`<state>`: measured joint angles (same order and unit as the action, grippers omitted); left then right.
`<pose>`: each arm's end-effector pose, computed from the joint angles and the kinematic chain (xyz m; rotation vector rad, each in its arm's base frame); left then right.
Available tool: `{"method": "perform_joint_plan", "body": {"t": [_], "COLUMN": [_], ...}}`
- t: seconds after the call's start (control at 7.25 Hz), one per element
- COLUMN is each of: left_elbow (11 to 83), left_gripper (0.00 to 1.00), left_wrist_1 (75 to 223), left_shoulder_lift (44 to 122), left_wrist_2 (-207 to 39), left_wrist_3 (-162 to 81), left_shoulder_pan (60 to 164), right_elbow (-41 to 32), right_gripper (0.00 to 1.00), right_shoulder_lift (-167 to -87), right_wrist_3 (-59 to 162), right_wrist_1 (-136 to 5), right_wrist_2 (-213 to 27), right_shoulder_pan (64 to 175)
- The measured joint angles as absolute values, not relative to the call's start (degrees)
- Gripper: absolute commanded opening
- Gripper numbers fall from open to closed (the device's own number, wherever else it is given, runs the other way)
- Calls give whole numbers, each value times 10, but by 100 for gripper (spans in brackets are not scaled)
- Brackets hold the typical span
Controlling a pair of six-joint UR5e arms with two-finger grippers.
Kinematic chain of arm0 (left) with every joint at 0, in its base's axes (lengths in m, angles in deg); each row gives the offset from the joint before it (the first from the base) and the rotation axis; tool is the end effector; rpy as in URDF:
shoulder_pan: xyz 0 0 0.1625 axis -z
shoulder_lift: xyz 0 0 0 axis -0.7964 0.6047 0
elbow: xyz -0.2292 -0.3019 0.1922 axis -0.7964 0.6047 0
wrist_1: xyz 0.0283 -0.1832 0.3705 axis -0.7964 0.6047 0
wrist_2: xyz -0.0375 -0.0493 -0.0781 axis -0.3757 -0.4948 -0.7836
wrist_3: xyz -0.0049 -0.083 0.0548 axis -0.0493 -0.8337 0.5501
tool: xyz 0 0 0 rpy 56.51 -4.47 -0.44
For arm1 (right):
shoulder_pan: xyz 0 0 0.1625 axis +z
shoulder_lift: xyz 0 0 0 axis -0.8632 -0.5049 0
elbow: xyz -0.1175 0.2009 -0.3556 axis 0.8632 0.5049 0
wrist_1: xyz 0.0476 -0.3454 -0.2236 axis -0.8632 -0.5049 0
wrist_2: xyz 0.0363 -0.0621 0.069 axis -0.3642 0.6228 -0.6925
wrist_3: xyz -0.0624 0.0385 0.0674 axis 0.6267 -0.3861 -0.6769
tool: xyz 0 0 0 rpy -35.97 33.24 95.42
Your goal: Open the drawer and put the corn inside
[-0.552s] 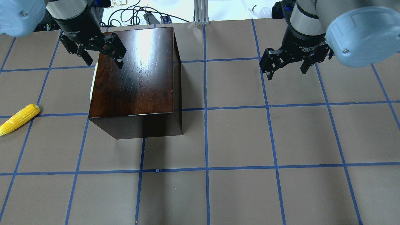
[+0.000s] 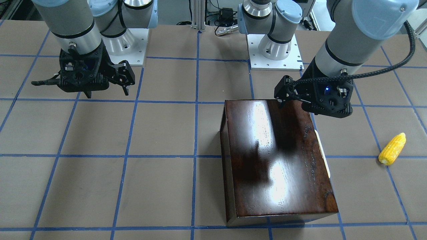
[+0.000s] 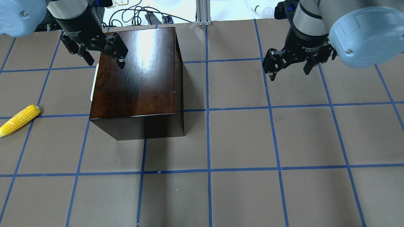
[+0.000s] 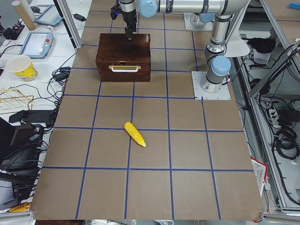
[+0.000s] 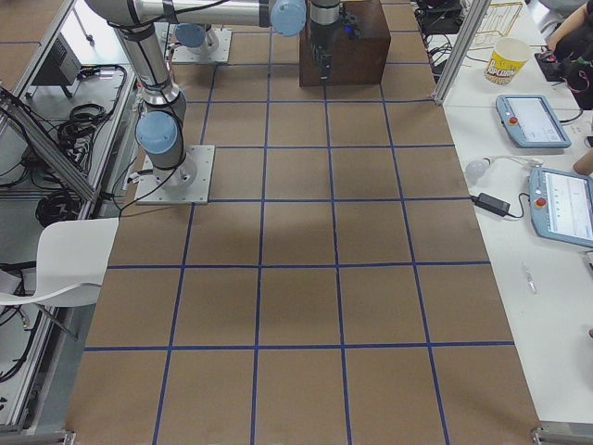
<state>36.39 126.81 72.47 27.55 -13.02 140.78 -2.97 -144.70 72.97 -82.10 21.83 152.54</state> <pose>-0.1140 -0.5580 0.4775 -0.2875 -3.1149 -0.1101 0.1557 -0.4995 0.4637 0.2140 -3.1065 -0.0005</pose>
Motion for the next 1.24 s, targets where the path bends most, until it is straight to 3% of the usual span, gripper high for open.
{"method": "perform_joint_plan", "body": {"t": [1.24], "left_elbow": [366], "left_gripper": [100], "left_wrist_1": [1267], "left_shoulder_lift": [713], "left_wrist_2": [276], "left_wrist_3": [-132], "left_shoulder_pan": [1407], "right_elbow": [-30], "right_gripper": [100], "right_shoulder_lift": [-1447], "right_wrist_3": [730], "right_wrist_1": [-821], "right_wrist_2": [218], "right_shoulder_pan": [1525]}}
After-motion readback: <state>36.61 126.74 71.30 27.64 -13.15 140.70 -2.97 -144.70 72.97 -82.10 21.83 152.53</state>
